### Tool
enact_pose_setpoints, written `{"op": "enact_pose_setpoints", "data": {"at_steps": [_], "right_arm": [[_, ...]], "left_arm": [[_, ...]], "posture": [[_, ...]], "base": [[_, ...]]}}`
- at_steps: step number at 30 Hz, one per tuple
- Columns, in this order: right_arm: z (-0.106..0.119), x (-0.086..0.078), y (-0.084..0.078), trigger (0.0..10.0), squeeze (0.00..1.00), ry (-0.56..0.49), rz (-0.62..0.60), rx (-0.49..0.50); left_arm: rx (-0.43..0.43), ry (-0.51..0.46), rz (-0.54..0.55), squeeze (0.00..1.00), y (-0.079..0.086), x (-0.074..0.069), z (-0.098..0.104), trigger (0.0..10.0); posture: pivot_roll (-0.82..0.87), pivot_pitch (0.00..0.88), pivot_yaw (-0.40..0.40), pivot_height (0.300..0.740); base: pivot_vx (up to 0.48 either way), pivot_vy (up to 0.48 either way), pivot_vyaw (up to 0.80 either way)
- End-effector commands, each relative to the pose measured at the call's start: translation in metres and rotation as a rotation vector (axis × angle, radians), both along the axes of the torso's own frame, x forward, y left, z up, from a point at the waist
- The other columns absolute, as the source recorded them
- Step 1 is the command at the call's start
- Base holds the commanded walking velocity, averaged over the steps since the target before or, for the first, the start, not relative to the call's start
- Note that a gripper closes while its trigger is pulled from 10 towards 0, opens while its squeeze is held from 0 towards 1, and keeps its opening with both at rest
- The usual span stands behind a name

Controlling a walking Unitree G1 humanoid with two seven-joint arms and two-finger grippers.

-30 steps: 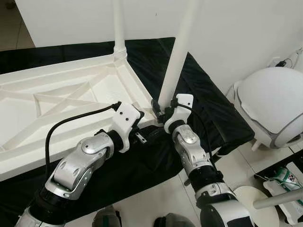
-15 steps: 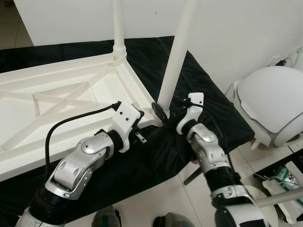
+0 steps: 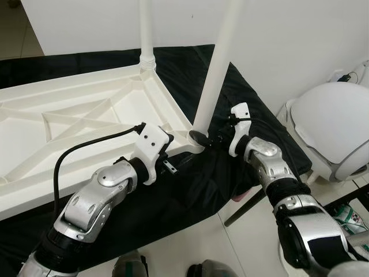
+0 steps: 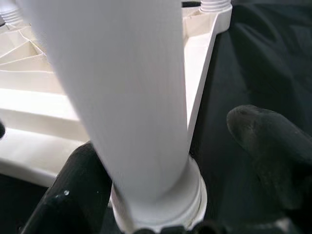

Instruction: Building children table

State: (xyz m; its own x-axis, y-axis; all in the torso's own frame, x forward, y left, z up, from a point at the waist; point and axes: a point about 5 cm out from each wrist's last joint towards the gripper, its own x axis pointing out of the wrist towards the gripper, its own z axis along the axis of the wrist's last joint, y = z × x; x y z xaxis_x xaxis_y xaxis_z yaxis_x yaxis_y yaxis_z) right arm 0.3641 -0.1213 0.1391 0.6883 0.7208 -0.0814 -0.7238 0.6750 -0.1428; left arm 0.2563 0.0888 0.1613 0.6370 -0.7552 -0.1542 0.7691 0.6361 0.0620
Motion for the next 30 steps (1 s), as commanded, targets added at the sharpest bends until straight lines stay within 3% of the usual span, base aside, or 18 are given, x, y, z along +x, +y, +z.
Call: {"op": "enact_pose_setpoints", "data": {"at_steps": [1,3,4,6,7,8,9,16,23,24,25,26,30], "right_arm": [[0.002,0.003,0.002,10.0,0.00,-0.006,0.012,-0.011],[0.002,0.004,0.005,10.0,0.00,0.002,0.029,-0.020],[0.001,0.004,0.008,7.9,0.00,0.007,0.047,-0.032],[0.001,0.004,0.009,7.9,0.00,0.010,0.059,-0.039],[0.000,0.005,0.011,0.9,0.00,0.012,0.065,-0.050],[0.000,0.005,0.011,0.9,0.00,0.012,0.065,-0.050],[-0.001,0.005,0.012,0.0,0.00,0.015,0.072,-0.055],[-0.008,0.003,0.009,0.0,0.00,0.033,0.078,-0.073],[-0.016,0.001,-0.006,0.0,0.00,0.058,0.031,-0.057],[-0.017,0.000,-0.008,1.9,0.00,0.061,0.022,-0.049],[-0.018,0.000,-0.010,1.9,0.00,0.062,0.016,-0.043],[-0.018,0.000,-0.011,10.0,0.00,0.065,0.000,-0.031],[-0.017,0.002,-0.013,10.0,0.00,0.064,-0.036,-0.015]], "left_arm": [[-0.002,-0.004,-0.047,0.00,0.000,-0.001,0.002,10.0],[-0.002,-0.006,-0.044,0.00,0.000,-0.001,0.003,10.0],[-0.003,-0.009,-0.041,0.00,0.001,-0.001,0.004,10.0],[-0.003,-0.010,-0.040,0.00,0.001,-0.001,0.004,10.0],[-0.003,-0.011,-0.038,0.00,0.001,-0.001,0.004,10.0],[-0.003,-0.011,-0.038,0.00,0.001,-0.001,0.004,10.0],[-0.004,-0.012,-0.037,0.00,0.001,0.000,0.005,10.0],[-0.005,-0.013,-0.035,0.00,0.001,-0.001,0.005,10.0],[-0.009,-0.007,-0.038,0.00,0.000,-0.002,0.004,10.0],[-0.010,-0.005,-0.040,0.00,0.000,-0.002,0.004,10.0],[-0.010,-0.004,-0.042,0.00,0.000,-0.002,0.004,10.0],[-0.010,-0.003,-0.043,0.00,0.000,-0.003,0.004,10.0],[-0.011,-0.002,-0.045,0.00,0.000,-0.003,0.004,10.0]], "posture": [[0.05,0.000,-0.076,0.740],[0.05,0.000,-0.078,0.740],[0.05,0.000,-0.078,0.740],[0.05,0.000,-0.079,0.740],[0.05,0.000,-0.080,0.740],[0.05,0.000,-0.080,0.740],[0.05,0.000,-0.080,0.740],[0.06,0.000,-0.081,0.740],[0.05,0.000,-0.076,0.740],[0.04,0.000,-0.075,0.740],[0.04,0.000,-0.075,0.740],[0.04,0.000,-0.074,0.740],[0.04,0.000,-0.074,0.740]], "base": [[0.000,0.000,0.00],[0.000,0.000,0.00],[0.000,0.000,0.00],[0.000,0.000,0.00],[0.000,0.000,0.00],[0.000,0.000,0.00],[0.000,0.000,0.00],[0.000,0.000,0.00],[0.000,0.000,0.00],[0.000,0.000,0.00],[0.000,0.000,0.00],[0.000,0.000,0.00],[0.000,0.000,0.00]]}}
